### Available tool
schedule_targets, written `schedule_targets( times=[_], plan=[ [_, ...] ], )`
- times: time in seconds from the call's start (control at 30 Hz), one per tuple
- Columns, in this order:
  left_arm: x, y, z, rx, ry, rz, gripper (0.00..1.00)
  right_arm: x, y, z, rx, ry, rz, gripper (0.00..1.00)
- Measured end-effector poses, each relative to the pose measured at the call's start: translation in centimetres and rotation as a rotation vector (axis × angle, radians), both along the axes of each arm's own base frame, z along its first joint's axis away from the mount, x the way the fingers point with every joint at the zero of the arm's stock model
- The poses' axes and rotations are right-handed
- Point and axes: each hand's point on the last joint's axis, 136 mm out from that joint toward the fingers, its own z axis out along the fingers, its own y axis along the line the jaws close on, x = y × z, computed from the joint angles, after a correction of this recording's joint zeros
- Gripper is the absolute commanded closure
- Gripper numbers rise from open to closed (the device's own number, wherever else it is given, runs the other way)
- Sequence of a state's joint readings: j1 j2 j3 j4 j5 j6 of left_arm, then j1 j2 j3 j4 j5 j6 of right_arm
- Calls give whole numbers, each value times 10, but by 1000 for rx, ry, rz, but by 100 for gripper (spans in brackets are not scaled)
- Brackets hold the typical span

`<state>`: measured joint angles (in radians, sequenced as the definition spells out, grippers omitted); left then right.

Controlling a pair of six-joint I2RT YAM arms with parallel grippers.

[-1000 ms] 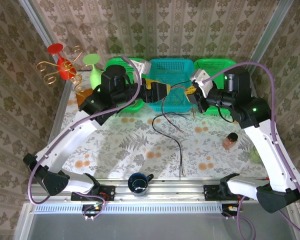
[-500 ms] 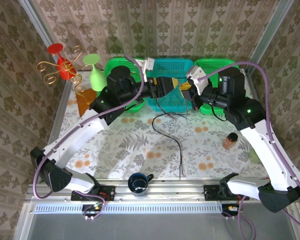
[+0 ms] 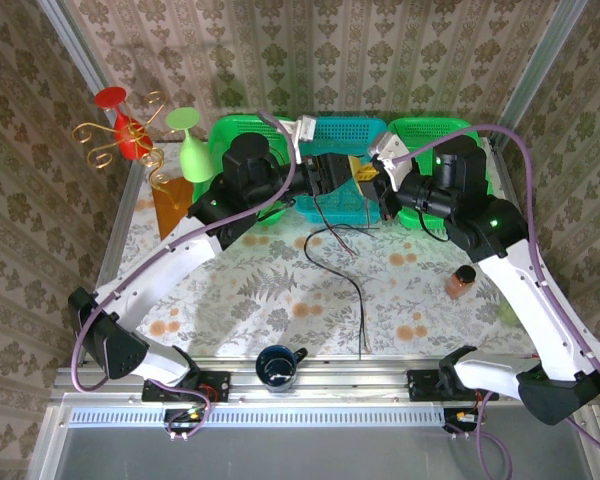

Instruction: Untangle the cables

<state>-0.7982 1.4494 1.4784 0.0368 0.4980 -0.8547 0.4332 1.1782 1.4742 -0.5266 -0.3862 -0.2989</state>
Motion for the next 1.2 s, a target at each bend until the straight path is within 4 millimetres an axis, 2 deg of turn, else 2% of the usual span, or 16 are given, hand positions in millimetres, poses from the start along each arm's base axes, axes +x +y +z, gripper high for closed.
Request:
schedule_targets(
  times=[0.2,0.27,0.33,0.37,0.4,0.43,0.5,0.53,0.6,0.7,0.83,1.0,1.2],
  plan=[
    [2,1,0,-1,-3,12,58,-4,5,-1,-5,-5,32,100],
    [3,1,0,-1,0,20,68,-5,6,-4,-10,-1,37,100],
    [5,1,0,-1,3,28,95,-6,7,-8,-12,7,45,100],
    [5,1,-1,-2,5,29,100,-6,7,-10,-13,11,46,100],
    [6,1,-1,-4,2,31,100,-6,8,-12,-15,16,46,92],
    [6,1,-1,-5,0,32,100,-6,8,-15,-17,21,46,73],
    [8,2,-6,1,7,47,100,-7,8,-16,-14,24,48,53],
    [11,3,-10,6,11,60,100,-8,7,-15,-10,22,48,45],
    [17,6,-16,17,21,84,100,-11,4,-12,4,15,40,38],
    [23,9,-22,28,30,106,100,-14,-6,2,47,-22,20,35],
    [24,12,-20,25,28,114,100,-16,-17,18,106,-60,4,34],
    [20,16,-12,12,16,113,100,-16,-9,27,176,-68,43,35],
    [18,17,-9,6,11,109,100,3,6,37,275,-60,78,37]
  ],
)
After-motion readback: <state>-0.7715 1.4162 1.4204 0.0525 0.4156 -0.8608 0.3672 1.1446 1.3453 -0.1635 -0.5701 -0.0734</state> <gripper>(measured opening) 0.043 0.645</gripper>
